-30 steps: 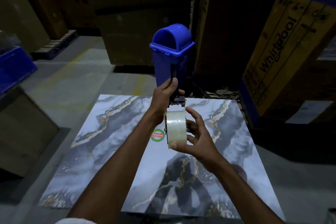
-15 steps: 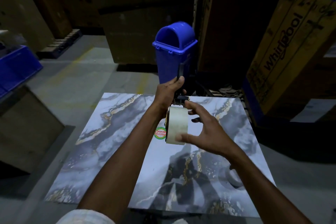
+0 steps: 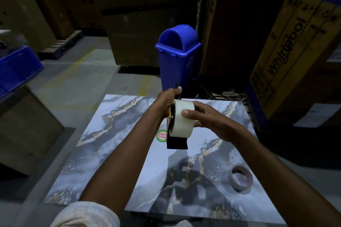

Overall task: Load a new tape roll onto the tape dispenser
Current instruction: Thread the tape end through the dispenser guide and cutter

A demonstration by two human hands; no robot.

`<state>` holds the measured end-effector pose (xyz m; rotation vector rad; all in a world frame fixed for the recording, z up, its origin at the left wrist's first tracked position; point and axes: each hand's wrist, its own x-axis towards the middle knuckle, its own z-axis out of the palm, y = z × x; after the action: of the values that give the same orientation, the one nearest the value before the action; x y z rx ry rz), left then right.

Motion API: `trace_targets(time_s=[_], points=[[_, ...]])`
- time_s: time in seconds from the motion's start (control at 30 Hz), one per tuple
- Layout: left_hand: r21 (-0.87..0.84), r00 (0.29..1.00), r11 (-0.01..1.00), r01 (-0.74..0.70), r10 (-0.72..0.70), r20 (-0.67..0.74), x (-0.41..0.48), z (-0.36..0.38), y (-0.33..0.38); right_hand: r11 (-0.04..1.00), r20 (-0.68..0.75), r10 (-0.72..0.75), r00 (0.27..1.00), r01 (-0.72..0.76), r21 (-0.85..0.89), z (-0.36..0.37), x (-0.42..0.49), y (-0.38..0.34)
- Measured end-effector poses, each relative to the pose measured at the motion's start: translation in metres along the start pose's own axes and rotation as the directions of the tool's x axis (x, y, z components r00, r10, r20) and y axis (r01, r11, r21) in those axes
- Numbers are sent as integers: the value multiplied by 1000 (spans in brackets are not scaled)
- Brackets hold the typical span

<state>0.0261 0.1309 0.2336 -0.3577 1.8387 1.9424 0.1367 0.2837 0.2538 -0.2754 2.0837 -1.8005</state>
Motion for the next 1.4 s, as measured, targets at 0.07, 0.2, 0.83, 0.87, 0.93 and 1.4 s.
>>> trace_targets(time_s=[0.07, 0.2, 0.83, 0.87, 0.93, 1.4], points=[[50, 995, 994, 93, -94, 24, -2, -3, 0, 998, 2, 37, 999, -37, 46, -3, 6, -2], [126, 978, 971, 205, -207, 0, -4, -7, -5, 992, -33, 106, 994, -103, 77, -6, 16, 2], [138, 998, 989, 53, -56, 20, -1, -7, 5, 977, -191, -214, 958, 212, -29, 8, 11, 26], [148, 999, 988, 46, -50, 19, 0, -6, 6, 970, -197, -243, 950, 233, -73, 8, 11, 26], [164, 999, 986, 41, -44, 18, 3, -6, 6, 947, -202, -301, 932, 267, -180, 6, 8, 22], [-4, 998, 1000, -1, 2, 66, 4, -7, 7, 457, -244, -664, 707, 126, -881, 29, -13, -12]])
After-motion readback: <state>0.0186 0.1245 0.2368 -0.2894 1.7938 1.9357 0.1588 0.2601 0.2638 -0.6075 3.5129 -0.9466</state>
